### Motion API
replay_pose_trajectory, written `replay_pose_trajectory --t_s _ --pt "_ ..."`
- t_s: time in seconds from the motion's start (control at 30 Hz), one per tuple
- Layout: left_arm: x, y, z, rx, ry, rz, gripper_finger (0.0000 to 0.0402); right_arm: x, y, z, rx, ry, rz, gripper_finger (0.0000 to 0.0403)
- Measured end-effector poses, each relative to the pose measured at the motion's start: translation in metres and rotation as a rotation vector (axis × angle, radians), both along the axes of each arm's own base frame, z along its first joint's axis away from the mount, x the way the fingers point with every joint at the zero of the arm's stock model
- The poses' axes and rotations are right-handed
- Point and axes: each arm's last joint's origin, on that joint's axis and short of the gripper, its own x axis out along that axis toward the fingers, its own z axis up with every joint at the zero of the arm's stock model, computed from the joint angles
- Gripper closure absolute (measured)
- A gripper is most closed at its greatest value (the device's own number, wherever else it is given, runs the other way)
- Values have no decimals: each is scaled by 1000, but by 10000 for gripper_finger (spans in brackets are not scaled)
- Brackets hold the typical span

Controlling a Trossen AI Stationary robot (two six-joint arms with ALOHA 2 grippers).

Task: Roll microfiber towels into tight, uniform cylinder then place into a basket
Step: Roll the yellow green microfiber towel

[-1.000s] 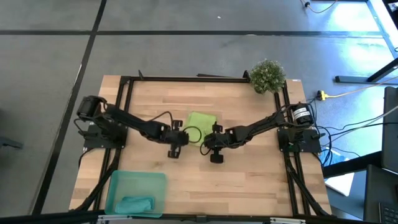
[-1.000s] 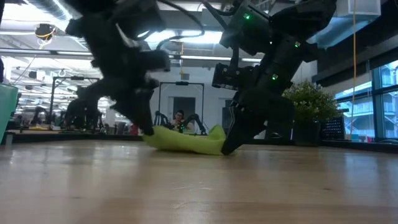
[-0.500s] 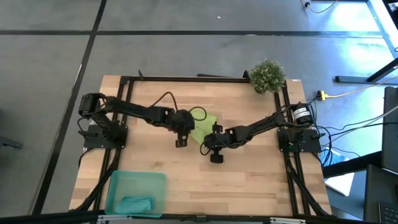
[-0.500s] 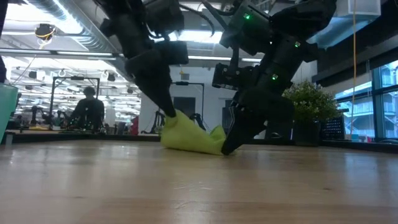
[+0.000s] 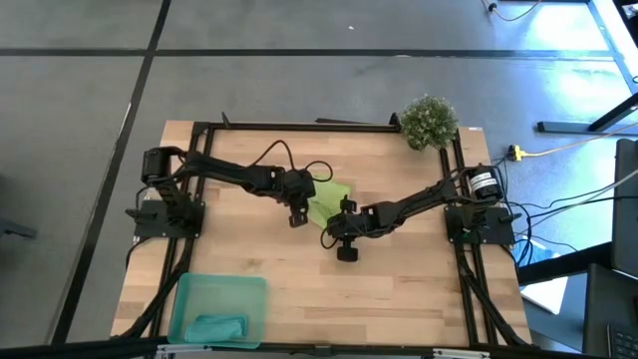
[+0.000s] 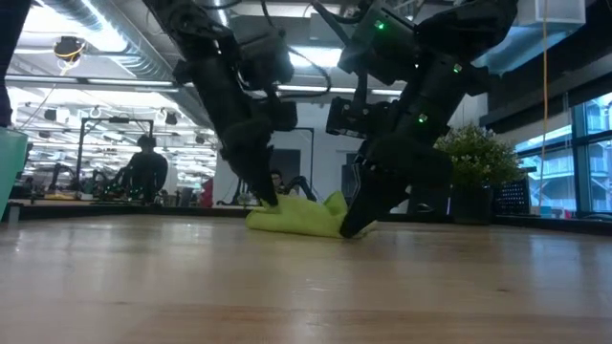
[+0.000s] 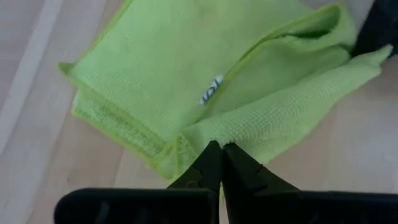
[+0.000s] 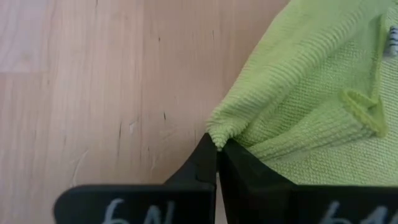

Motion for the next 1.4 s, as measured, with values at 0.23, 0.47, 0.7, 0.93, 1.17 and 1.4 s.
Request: replay_pose_trajectory --t_s 0.23,0.47,0.7,0.93,1.17,1.4 --pt "3 7 -19 -9 51 19 401 0 1 1 52 -2 21 398" --pt "4 1 -24 -5 80 -7 401 -4 2 23 153 -47 -47 397" --pt "4 -14 -24 34 99 -104 401 -7 -6 50 316 -115 -152 399" --pt "4 -32 -25 119 132 -199 401 -6 -25 51 380 -117 -290 398" --pt "4 -41 -25 145 139 -256 401 -6 -48 45 376 -97 -398 398" --pt "4 -41 -25 145 142 -258 401 -10 -56 22 333 23 -494 398"
